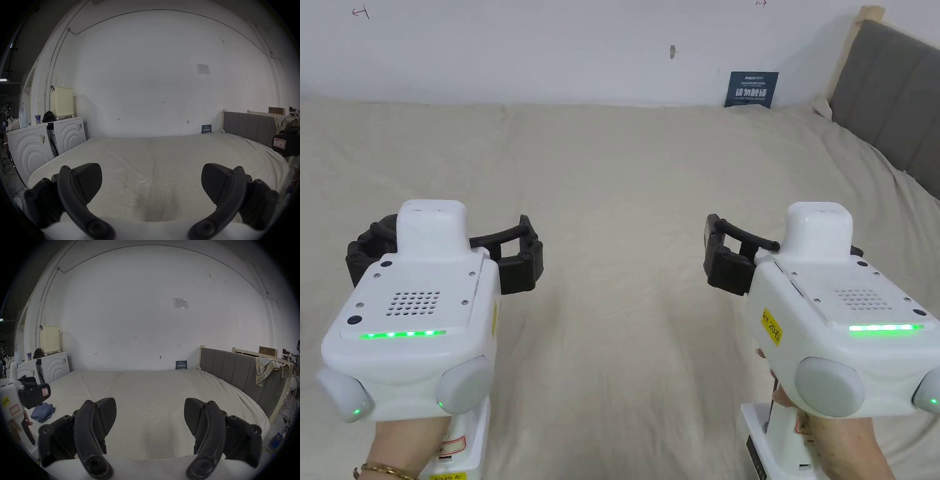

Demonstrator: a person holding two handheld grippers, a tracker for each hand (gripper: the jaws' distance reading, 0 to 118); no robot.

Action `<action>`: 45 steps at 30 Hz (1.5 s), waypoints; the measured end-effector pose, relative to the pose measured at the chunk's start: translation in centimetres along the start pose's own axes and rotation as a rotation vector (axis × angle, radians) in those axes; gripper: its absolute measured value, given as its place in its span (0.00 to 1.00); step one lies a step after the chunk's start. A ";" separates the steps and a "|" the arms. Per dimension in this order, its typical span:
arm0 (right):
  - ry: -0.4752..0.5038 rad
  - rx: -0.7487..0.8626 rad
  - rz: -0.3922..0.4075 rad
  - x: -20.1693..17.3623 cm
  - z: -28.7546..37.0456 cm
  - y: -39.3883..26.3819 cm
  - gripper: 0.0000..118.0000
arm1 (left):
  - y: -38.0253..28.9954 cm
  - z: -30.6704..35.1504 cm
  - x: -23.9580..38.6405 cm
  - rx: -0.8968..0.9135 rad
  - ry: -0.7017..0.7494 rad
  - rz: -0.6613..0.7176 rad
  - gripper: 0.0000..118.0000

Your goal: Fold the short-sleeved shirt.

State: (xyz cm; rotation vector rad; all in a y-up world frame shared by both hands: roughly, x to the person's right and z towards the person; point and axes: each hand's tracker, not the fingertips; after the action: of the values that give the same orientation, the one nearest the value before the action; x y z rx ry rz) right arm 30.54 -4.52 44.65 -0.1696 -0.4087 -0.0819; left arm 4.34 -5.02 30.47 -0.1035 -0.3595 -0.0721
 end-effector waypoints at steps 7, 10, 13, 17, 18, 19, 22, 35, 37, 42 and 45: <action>0.000 0.006 0.001 0.0 0.1 0.1 0.76 | 0.1 0.2 0.2 0.006 -0.003 -0.004 1.00; 0.001 0.007 0.001 0.0 0.1 0.2 0.76 | 0.1 0.2 0.3 0.006 -0.003 -0.007 1.00; 0.003 0.008 0.001 0.0 0.1 0.2 0.76 | 0.0 0.2 0.3 0.004 -0.003 -0.006 1.00; 0.007 0.007 0.009 -0.1 0.1 0.2 0.76 | -0.1 0.2 0.3 0.001 -0.003 -0.008 1.00; 0.006 0.007 0.010 -0.1 0.1 0.2 0.76 | -0.1 0.2 0.3 0.002 -0.003 -0.009 1.00; 0.007 0.008 0.009 -0.1 0.1 0.2 0.76 | -0.2 0.2 0.2 0.001 -0.003 -0.009 1.00; 0.007 0.008 0.007 -0.1 0.1 0.2 0.76 | -0.2 0.2 0.2 0.000 -0.002 -0.009 1.00; 0.011 0.002 0.006 -0.1 0.0 0.0 0.76 | -0.4 0.2 0.3 -0.002 -0.004 -0.013 1.00; 0.011 0.001 0.006 -0.2 0.0 0.0 0.76 | -0.4 0.3 0.3 -0.003 -0.006 -0.014 1.00; 0.011 0.003 0.004 -0.2 0.1 0.0 0.76 | -0.4 0.3 0.4 -0.001 -0.007 -0.019 1.00; 0.012 0.002 0.007 -0.2 0.1 0.1 0.76 | -0.4 0.3 0.4 -0.002 -0.006 -0.021 1.00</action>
State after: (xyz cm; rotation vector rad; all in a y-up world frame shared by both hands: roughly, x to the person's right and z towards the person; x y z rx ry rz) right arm 30.37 -4.44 44.62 -0.1682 -0.3967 -0.0753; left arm 4.57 -5.40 30.90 -0.1015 -0.3667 -0.0927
